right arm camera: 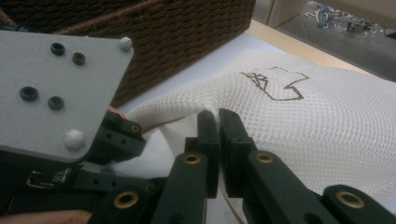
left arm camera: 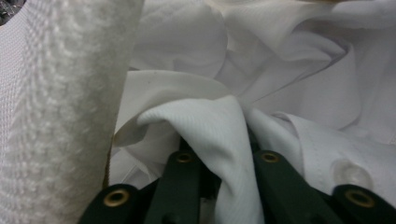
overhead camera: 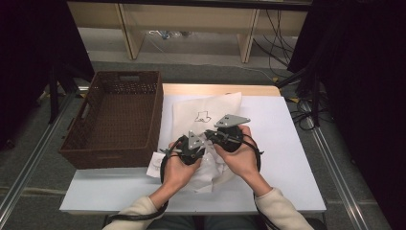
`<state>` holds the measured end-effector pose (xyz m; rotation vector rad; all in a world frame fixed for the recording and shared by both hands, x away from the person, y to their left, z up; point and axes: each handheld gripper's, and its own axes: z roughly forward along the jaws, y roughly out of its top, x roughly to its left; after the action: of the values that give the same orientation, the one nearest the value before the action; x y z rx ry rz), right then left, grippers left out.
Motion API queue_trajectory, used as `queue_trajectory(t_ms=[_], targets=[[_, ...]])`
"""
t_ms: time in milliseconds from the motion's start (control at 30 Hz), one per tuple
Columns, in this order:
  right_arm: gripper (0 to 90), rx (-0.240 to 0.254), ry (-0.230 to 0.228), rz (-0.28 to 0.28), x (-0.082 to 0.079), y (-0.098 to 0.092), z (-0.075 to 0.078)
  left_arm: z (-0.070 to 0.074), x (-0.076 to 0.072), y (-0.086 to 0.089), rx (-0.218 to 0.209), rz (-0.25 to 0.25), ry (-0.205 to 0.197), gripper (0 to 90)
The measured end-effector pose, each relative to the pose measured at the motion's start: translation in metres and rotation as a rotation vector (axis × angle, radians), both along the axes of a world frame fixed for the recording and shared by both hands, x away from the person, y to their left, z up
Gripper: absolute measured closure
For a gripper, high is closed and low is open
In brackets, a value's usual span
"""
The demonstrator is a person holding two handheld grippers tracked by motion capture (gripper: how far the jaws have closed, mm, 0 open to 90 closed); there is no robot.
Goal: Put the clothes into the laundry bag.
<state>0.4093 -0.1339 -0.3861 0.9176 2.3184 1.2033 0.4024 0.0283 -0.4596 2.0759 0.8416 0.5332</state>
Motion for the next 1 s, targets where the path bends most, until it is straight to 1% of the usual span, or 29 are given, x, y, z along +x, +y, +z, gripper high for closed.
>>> queue_trajectory(t_ms=[33,67,100,133,167,200,233,267,300,333,367,400,433,467,500,533,567,600,633,667,700,733,767,800,833,867,900,967,1000], targets=[[89.1,0.001,0.0,-0.001,0.001,-0.001,-0.001,0.0,-0.002,0.0,-0.007,-0.002,-0.002,81.0],[89.1,-0.004,0.001,0.004,0.002,-0.001,-0.001,0.001,-0.003,0.002,0.002,-0.007,-0.004,77.9],[89.1,-0.007,-0.01,0.005,0.003,-0.002,-0.001,0.003,-0.006,0.003,-0.001,0.002,0.004,73.5],[89.1,0.001,0.005,-0.004,0.003,-0.002,-0.001,0.005,-0.009,0.004,-0.007,0.0,-0.001,68.5],[89.1,-0.003,-0.001,0.001,0.003,-0.003,-0.001,0.007,-0.011,0.006,-0.014,0.003,-0.012,61.2],[89.1,0.001,0.0,-0.004,0.003,-0.003,-0.001,0.011,-0.015,0.009,0.011,0.0,-0.019,53.8],[89.1,0.001,0.003,-0.006,0.003,-0.003,-0.001,0.014,-0.019,0.011,0.036,-0.006,-0.037,46.2],[89.0,-0.001,0.005,-0.006,0.003,-0.003,-0.001,0.017,-0.024,0.013,0.028,-0.012,-0.032,39.2],[89.0,-0.005,-0.004,-0.001,0.003,-0.004,-0.001,0.02,-0.028,0.017,0.033,-0.021,-0.027,34.5],[89.0,-0.004,0.004,-0.006,0.003,-0.004,0.0,0.023,-0.032,0.019,0.025,-0.015,-0.044,29.0],[89.0,-0.004,0.006,-0.007,0.003,-0.004,0.0,0.026,-0.036,0.023,0.033,-0.018,-0.036,24.9],[88.9,-0.005,0.003,-0.006,0.003,-0.004,0.0,0.028,-0.041,0.025,0.014,-0.018,-0.03,23.7],[88.9,-0.005,-0.001,-0.005,0.003,-0.004,0.0,0.031,-0.045,0.029,0.01,-0.031,-0.03,22.8],[88.9,-0.007,-0.005,-0.003,0.004,-0.004,0.0,0.033,-0.049,0.031,-0.007,-0.023,-0.02,21.8],[88.9,-0.005,0.004,-0.004,0.003,-0.004,0.0,0.034,-0.054,0.033,-0.022,-0.022,-0.019,21.1],[88.9,0.0,0.01,-0.001,0.004,-0.004,0.0,0.036,-0.057,0.036,-0.02,-0.031,-0.022,20.3],[88.9,-0.009,-0.003,0.009,0.005,-0.005,-0.001,0.037,-0.061,0.038,-0.023,-0.033,-0.02,19.7],[88.9,-0.003,0.008,-0.001,0.004,-0.004,0.0,0.037,-0.064,0.04,-0.031,-0.038,-0.021,19.7],[88.9,-0.003,0.009,-0.004,0.004,-0.005,0.0,0.038,-0.067,0.042,-0.014,-0.046,-0.016,19.7],[88.9,-0.003,0.007,-0.007,0.004,-0.005,0.0,0.037,-0.072,0.043,-0.019,-0.036,-0.003,19.6],[88.9,-0.003,0.013,-0.009,0.003,-0.005,0.0,0.036,-0.075,0.044,-0.034,-0.037,0.009,19.6],[88.9,-0.002,0.013,-0.011,0.003,-0.005,0.0,0.036,-0.078,0.046,-0.032,-0.048,0.012,19.6],[88.9,-0.001,0.01,-0.013,0.003,-0.005,0.0,0.035,-0.082,0.046,-0.048,-0.043,0.017,19.6],[88.9,-0.001,0.008,-0.012,0.003,-0.005,0.0,0.035,-0.084,0.048,-0.04,-0.052,0.019,19.5],[88.9,0.011,0.027,-0.029,0.001,-0.004,0.0,0.034,-0.087,0.049,-0.037,-0.052,0.014,19.6],[88.9,0.002,0.006,-0.02,0.003,-0.005,0.001,0.034,-0.088,0.051,-0.022,-0.081,0.001,19.6],[88.9,0.003,0.003,-0.017,0.003,-0.006,0.001,0.032,-0.09,0.051,-0.042,-0.064,0.013,19.5],[88.9,0.0,-0.001,-0.017,0.004,-0.006,0.001,0.032,-0.092,0.053,-0.006,-0.074,-0.009,19.2],[88.9,0.002,0.004,-0.018,0.003,-0.005,0.001,0.031,-0.093,0.054,-0.01,-0.07,-0.003,19.0]])
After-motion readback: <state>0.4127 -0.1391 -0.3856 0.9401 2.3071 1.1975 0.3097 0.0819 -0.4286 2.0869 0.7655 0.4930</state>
